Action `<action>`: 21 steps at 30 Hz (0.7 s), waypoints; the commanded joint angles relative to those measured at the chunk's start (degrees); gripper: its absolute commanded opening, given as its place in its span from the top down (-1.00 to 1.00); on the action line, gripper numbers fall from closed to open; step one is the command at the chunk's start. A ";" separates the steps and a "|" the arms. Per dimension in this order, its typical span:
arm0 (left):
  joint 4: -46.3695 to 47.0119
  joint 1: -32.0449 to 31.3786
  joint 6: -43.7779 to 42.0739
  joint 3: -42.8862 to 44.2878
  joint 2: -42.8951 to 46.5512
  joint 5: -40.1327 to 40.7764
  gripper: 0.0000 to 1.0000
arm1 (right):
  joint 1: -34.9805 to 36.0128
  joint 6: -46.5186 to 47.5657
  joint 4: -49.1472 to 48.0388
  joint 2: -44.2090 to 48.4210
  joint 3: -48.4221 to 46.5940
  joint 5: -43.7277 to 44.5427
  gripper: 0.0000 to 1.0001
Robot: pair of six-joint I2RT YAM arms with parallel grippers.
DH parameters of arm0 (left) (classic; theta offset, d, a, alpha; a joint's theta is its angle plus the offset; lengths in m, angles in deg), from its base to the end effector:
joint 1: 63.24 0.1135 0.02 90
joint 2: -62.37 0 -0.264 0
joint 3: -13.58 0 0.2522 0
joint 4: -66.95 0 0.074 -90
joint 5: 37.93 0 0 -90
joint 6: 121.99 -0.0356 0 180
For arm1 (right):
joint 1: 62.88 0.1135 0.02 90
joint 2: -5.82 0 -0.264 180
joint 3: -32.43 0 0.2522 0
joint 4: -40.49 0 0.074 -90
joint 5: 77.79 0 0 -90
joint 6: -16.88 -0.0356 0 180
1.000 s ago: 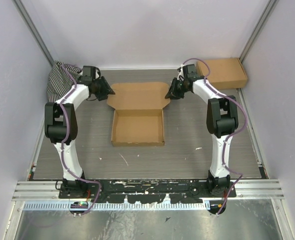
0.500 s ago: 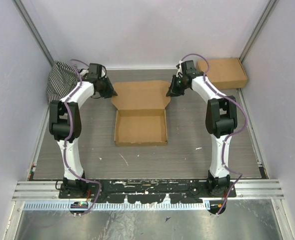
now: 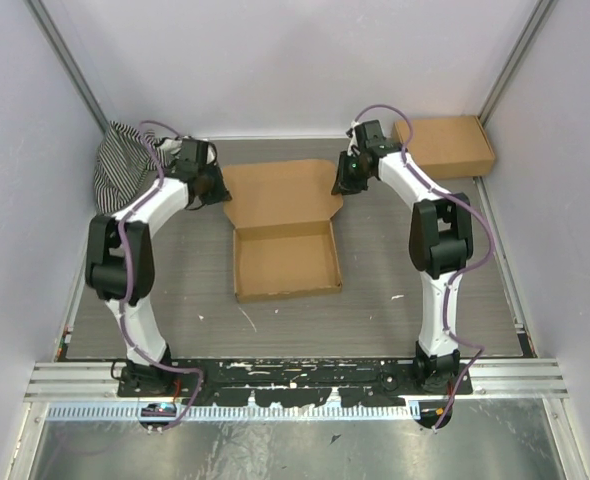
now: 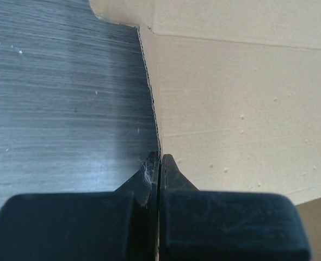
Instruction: Fold the paper box
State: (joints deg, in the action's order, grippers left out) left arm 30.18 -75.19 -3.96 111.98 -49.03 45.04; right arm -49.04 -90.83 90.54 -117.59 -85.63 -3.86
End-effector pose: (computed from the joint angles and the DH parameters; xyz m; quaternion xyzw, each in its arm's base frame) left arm 0.4224 -0.0939 0.2191 -0.1102 0.9310 -0.1714 0.3029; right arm 0.4617 0.1239 0.2213 -0.0096 0.9463 0.2085 0.2471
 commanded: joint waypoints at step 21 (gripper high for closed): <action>73.69 -3.63 -8.47 -45.75 27.22 2.12 1.00 | -0.87 9.14 -0.32 11.82 0.46 -7.18 0.25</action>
State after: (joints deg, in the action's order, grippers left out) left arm 88.04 -78.42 -9.79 69.36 -23.41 48.45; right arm -49.91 -84.23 91.37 -111.06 -84.12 -9.59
